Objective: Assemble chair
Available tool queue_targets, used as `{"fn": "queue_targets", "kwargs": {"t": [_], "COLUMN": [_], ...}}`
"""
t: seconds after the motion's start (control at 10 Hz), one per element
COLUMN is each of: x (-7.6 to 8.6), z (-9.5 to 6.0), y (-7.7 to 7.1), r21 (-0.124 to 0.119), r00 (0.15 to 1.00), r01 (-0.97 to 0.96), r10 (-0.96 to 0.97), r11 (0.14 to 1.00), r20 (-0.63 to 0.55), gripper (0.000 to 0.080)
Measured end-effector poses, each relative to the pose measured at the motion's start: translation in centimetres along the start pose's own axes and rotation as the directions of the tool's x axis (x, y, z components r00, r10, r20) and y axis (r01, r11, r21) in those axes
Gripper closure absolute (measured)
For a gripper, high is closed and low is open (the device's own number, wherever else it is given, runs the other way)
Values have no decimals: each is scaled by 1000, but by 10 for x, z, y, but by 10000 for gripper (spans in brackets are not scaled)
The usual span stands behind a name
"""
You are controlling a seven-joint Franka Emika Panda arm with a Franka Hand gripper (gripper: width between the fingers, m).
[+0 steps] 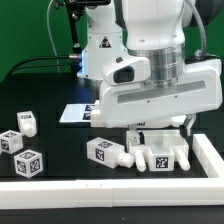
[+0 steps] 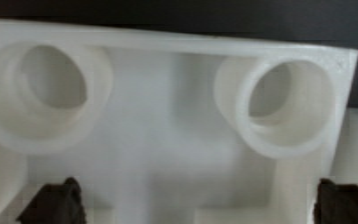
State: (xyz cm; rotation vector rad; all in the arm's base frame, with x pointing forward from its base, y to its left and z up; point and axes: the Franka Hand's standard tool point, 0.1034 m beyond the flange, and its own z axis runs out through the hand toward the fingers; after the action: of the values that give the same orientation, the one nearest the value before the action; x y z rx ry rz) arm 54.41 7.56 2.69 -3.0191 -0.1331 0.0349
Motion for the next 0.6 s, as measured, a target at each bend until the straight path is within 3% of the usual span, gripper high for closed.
{"fn": "queue_targets", "kwargs": {"t": [0.2, 0.6], "x": [-2, -2], "z": [6, 14], "y": [-8, -8], "r21": [-1, -2], "r00": [1000, 1000], "r01": [4, 6], "r10": [-4, -6], "r11": [1000, 1000], "r20": [4, 2], "gripper": [150, 150]}}
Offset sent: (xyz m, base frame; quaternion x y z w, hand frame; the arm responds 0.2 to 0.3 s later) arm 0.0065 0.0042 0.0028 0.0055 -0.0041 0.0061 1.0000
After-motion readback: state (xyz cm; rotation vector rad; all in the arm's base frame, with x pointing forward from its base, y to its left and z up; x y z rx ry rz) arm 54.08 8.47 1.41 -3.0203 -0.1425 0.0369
